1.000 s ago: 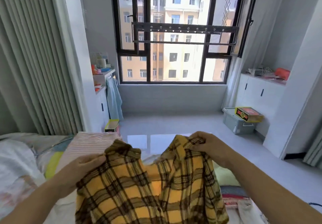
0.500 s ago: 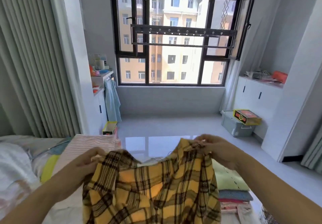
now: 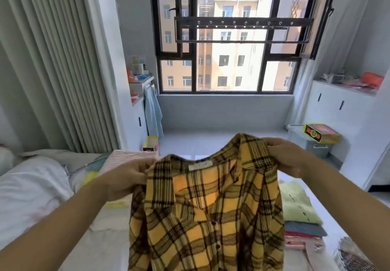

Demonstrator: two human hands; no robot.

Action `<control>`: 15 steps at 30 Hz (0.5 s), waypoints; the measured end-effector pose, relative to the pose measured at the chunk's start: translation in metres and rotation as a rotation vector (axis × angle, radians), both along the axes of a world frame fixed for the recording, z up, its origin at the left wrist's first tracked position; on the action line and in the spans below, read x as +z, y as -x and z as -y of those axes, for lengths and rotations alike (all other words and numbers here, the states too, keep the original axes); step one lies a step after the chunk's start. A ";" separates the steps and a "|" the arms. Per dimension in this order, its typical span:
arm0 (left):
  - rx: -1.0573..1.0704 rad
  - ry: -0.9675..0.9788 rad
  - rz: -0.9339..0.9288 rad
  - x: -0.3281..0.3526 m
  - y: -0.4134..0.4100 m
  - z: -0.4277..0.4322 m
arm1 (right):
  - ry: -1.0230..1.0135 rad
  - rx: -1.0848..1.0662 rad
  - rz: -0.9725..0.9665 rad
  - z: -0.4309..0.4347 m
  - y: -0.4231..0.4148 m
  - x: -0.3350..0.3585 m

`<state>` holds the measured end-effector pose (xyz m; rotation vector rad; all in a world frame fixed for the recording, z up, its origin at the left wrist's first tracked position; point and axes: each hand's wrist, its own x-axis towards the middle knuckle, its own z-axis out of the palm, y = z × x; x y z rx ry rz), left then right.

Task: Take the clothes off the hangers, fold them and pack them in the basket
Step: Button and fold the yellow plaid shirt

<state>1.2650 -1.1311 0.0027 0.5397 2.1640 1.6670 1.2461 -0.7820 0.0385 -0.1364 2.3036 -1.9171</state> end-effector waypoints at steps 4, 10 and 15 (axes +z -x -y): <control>-0.077 0.028 0.036 0.017 0.013 0.004 | -0.050 0.039 -0.121 0.008 -0.001 0.026; 0.153 -0.131 0.109 0.021 0.012 0.001 | -0.139 0.124 0.024 0.004 0.001 0.014; 0.316 -0.187 -0.073 0.036 0.009 -0.006 | 0.336 0.318 0.202 -0.002 0.003 0.031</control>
